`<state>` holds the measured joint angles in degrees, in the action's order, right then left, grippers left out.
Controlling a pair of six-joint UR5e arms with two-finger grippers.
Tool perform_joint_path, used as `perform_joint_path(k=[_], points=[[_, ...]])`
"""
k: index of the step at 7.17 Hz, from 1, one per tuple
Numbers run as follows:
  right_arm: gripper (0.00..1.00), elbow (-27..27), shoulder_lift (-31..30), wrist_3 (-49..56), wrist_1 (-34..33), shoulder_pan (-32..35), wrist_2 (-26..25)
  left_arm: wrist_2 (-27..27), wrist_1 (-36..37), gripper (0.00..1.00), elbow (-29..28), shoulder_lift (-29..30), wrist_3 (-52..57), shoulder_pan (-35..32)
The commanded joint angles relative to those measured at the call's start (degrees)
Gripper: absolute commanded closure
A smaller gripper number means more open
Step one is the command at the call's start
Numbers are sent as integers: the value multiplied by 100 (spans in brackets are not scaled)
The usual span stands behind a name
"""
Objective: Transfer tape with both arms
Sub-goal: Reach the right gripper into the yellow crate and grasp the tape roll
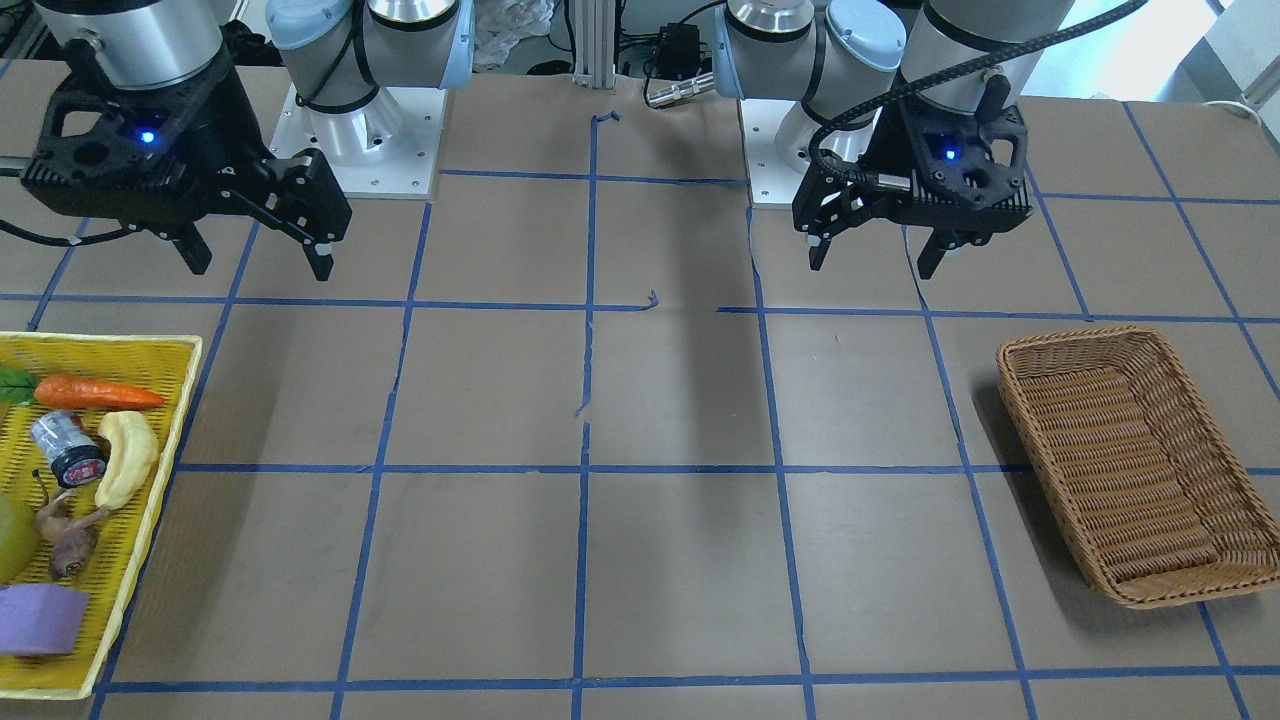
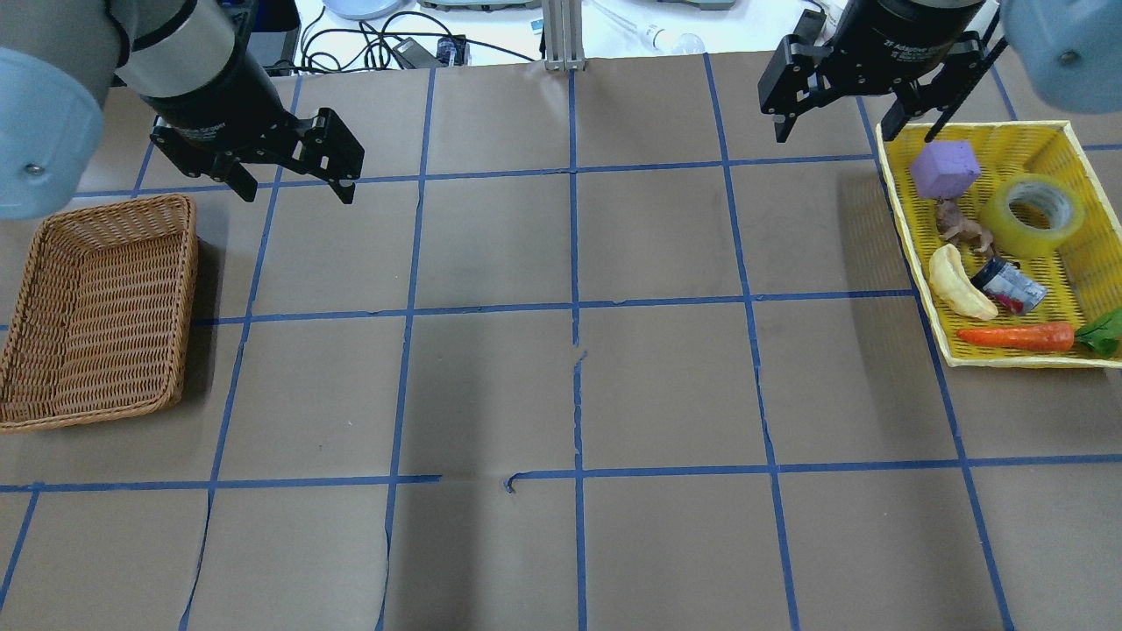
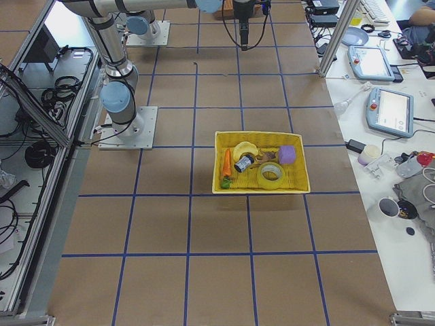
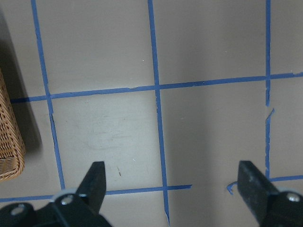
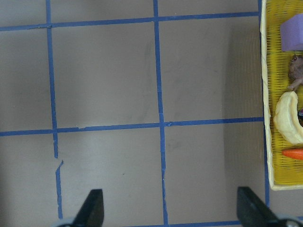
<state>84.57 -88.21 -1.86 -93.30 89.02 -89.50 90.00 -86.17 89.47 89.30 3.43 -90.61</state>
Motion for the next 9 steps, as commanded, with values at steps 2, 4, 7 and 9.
perform_joint_path(k=[2, 4, 7, 9], points=[[0, 59, 399, 2448, -73, -1399, 345, 0, -5, 0, 0, -9, 9, 0], [0, 199, 873, 4399, -222, -2463, 171, 0, -5, 0, 9, -35, 9, 0], [0, 674, 1821, 5484, -1869, -3345, 28, 0, 4, 0, 0, -35, 9, 0], [6, 719, 2455, 5991, -2524, -3365, 2, 0, -5, 0, 9, -27, 18, 0]])
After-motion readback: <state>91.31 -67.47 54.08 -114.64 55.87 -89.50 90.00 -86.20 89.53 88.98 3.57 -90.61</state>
